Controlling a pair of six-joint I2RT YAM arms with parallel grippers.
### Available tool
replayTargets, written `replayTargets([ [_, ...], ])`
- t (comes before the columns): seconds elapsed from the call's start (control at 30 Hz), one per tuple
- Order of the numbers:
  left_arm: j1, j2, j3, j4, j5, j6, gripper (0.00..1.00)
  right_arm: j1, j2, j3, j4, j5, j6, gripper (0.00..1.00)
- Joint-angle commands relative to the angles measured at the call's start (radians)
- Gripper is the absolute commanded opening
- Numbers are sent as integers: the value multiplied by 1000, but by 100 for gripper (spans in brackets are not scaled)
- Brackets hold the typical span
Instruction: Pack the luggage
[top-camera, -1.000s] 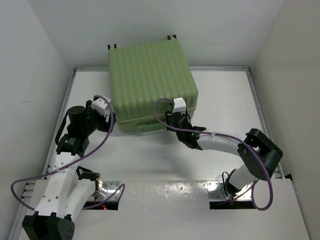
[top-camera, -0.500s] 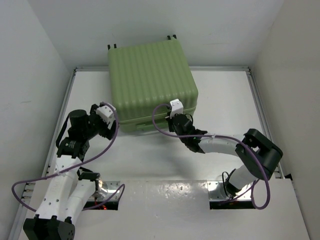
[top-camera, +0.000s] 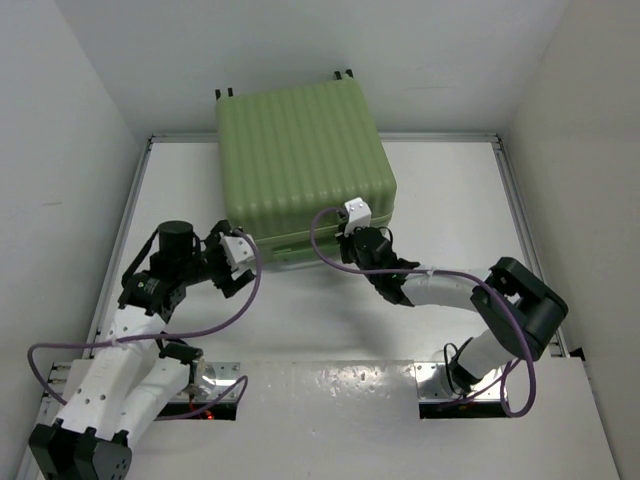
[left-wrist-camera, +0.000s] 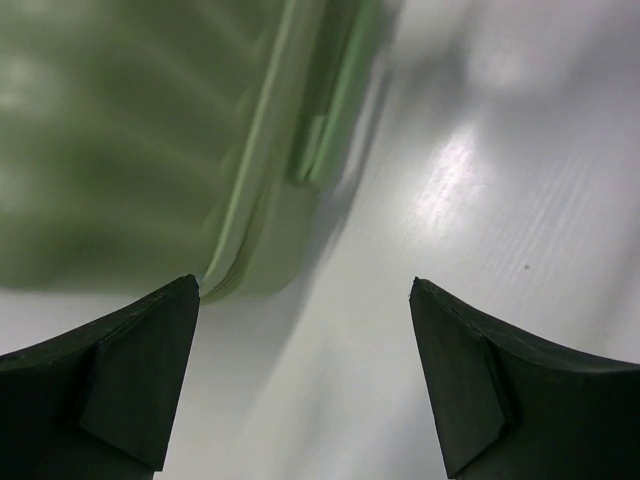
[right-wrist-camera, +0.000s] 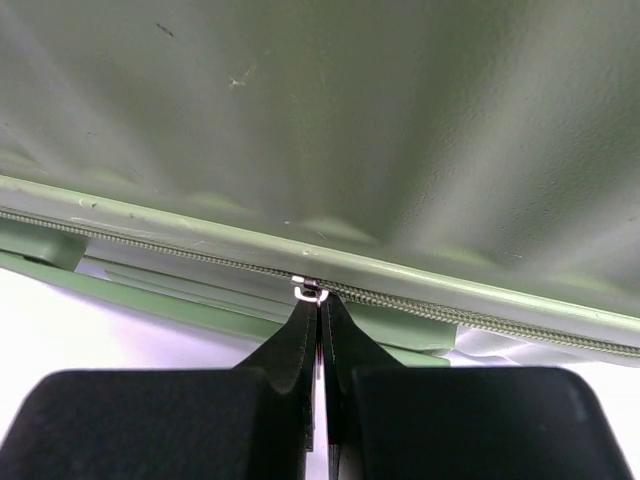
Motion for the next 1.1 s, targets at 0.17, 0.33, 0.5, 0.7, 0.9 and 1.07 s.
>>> replayTargets([
  [0.17,-255,63,-53,62,-82,258,78,-47,-69,-7,24,-60,42,0],
  [0.33,-341,200,-114,298,-135,255,72,-50,-64,4,-2,-73,58,0],
  [0.5,-341,453,-52,464,-97,194,68,-58,-53,15,-4,-85,64,0],
  [0.7,-392,539,-64,630,-143,192,68,-93,-64,15,-35,-106,102,0],
  [0.9,-401,629,-63,723,-203,154,68,-108,-63,4,-32,-151,131,0],
  [1.07,-401,721,0,748,-237,135,68,-119,-61,11,-36,-163,142,0],
])
